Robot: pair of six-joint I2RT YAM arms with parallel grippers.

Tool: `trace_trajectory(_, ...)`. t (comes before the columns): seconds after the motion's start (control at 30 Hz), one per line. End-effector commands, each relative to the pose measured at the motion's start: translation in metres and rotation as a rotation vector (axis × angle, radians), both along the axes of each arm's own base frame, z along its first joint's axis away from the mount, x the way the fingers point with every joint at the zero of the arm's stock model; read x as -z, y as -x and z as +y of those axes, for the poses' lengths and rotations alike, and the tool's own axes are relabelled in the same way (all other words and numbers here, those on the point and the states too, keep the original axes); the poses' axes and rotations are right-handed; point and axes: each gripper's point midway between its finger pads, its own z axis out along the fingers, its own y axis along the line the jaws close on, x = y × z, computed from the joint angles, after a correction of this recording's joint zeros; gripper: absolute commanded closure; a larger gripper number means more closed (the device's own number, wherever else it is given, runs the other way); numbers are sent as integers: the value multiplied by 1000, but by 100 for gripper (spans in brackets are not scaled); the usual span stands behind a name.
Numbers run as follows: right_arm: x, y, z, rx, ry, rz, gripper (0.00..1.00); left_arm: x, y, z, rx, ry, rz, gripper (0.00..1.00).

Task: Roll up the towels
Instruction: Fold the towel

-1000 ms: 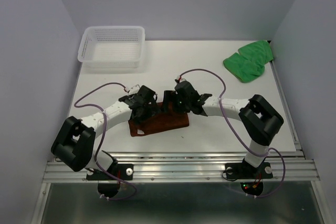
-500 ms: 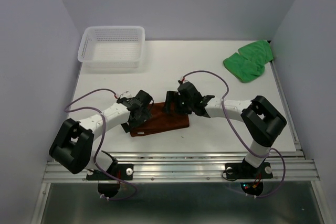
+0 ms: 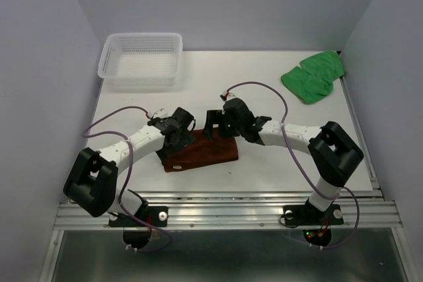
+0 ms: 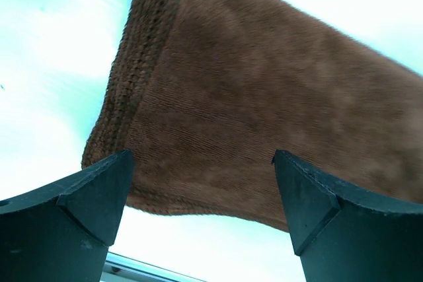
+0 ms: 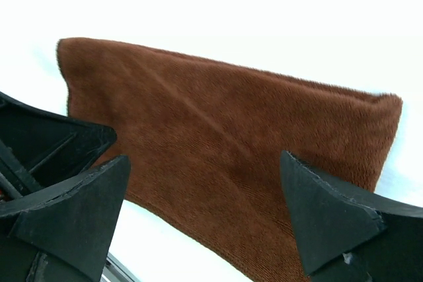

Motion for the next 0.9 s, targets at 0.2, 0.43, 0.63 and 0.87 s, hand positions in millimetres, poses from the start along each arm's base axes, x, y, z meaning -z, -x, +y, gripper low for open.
trace_trajectory(0.2, -24, -30, 8, 11, -32, -86, 0, -51, -15, -1, -17, 53, -140, 1)
trace_trajectory(0.43, -1, -28, 1, 21, -13, -28, 0, -11, -28, -24, 37, 69, -61, 1)
trace_trajectory(0.63, 26, -11, -28, 95, 27, 38, 0, 9, -52, -35, 22, 33, -30, 1)
trace_trajectory(0.87, 42, 45, -71, 160, -29, 115, 0, 24, -98, -76, 122, 31, -7, 1)
